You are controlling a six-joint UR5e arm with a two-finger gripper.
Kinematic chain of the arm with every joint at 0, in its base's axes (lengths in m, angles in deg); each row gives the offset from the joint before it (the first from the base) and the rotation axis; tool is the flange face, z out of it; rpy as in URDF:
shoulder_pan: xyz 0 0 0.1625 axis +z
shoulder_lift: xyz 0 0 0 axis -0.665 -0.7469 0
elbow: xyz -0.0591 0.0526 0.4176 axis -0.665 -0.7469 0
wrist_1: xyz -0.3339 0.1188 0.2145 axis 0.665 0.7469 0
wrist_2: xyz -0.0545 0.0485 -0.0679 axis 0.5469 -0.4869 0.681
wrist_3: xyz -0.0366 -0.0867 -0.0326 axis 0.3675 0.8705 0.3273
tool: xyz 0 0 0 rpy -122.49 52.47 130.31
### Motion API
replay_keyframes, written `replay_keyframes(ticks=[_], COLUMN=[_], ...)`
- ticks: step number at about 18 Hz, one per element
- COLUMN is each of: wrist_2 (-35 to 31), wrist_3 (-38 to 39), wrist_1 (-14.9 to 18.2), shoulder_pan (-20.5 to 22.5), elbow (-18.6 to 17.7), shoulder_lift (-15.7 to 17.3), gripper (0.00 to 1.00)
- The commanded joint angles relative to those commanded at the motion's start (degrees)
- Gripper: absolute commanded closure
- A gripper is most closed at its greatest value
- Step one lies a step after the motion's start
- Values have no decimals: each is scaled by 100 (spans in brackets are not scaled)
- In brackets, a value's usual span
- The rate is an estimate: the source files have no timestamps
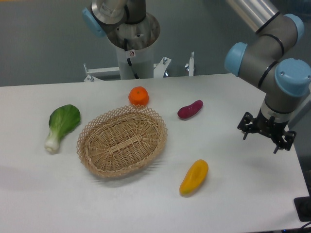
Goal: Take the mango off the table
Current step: 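Move the open gripper over the yellow mango and lower it, then lower the gripper around the mango and close the fingers on it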
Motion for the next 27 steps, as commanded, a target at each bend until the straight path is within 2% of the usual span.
replay_keyframes(ticks=[4,8,18,22,24,27], wrist_2=[-62,0,-44,-62,-79,-482], wrist_3=[219,711,1696,1977,2039,2188], wrist_1=[-9,-26,17,132,307,360], shoulder_pan=[-466,-765,-1310,-1389,-1459,-1617], elbow=[-203,-194,333,482,623,737], shoulder_lift=[27,-61,-650,-799,-904,-1054], gripper=[0,0,0,0,0,0])
